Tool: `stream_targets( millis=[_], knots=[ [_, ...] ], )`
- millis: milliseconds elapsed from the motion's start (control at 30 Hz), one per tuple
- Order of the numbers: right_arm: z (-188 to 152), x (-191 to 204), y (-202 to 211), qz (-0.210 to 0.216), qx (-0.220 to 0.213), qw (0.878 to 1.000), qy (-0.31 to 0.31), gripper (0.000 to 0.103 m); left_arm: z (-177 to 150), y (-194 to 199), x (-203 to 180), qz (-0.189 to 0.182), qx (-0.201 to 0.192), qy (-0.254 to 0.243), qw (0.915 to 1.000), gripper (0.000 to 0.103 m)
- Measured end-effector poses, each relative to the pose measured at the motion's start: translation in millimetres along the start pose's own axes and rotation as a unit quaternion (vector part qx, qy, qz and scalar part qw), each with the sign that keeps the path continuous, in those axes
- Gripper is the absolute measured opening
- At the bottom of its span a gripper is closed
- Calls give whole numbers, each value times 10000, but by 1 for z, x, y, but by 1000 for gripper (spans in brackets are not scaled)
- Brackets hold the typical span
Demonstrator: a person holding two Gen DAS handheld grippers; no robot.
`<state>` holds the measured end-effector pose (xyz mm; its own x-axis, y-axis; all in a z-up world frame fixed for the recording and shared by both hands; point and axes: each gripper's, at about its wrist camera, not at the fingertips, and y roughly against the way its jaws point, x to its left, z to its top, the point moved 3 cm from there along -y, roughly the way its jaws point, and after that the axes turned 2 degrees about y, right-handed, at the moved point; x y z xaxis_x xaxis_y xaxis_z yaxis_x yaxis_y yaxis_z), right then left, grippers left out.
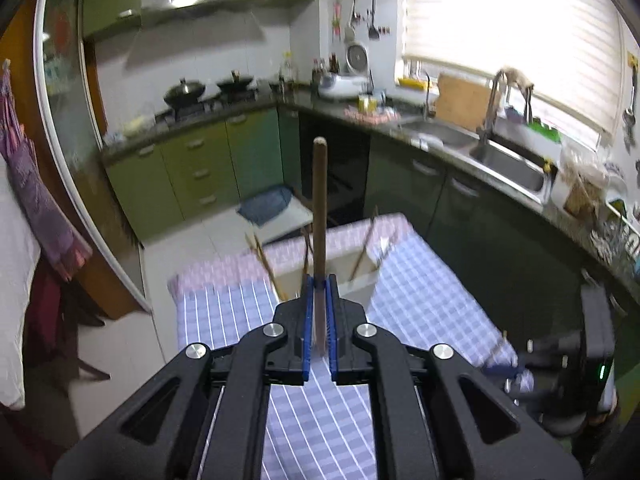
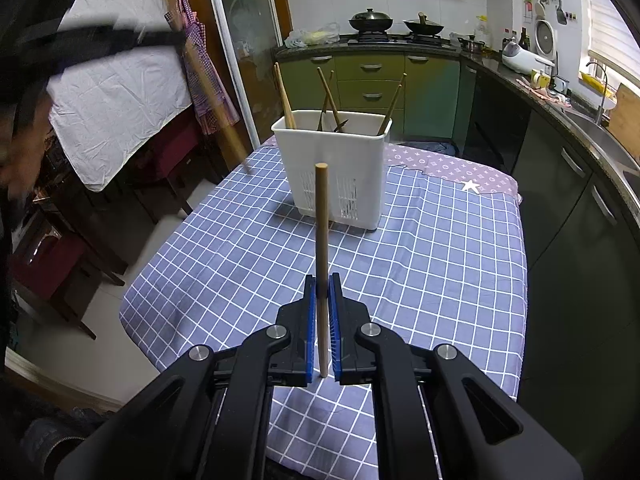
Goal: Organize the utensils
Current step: 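Carry the upright chopstick over the caddy with the left tool while the right tool carries its chopstick, then lower the chopstick into the caddy and open the left tool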
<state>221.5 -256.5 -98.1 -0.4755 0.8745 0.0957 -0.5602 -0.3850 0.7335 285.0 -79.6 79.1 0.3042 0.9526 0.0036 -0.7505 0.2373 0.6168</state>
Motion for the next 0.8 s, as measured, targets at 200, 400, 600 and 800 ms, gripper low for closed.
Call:
stream_targets(
  millis=[200, 400, 600, 800],
  knots=[
    [-1, -3, 0, 29, -17, 10000, -28, 7, 43, -20, 5, 148, -408, 129, 9990, 6],
    [-2, -6, 3, 46, -35, 10000, -76, 7, 45, -67, 7, 218, -151, 172, 9995, 6],
    [4, -8, 4, 52, -100, 9998, -147, 7, 14, -122, 14, 239, 601, 228, 9976, 6],
    [39, -5, 23, 65, -396, 9992, -42, 7, -6, -122, 21, 146, 614, 356, 9974, 30]
  ],
)
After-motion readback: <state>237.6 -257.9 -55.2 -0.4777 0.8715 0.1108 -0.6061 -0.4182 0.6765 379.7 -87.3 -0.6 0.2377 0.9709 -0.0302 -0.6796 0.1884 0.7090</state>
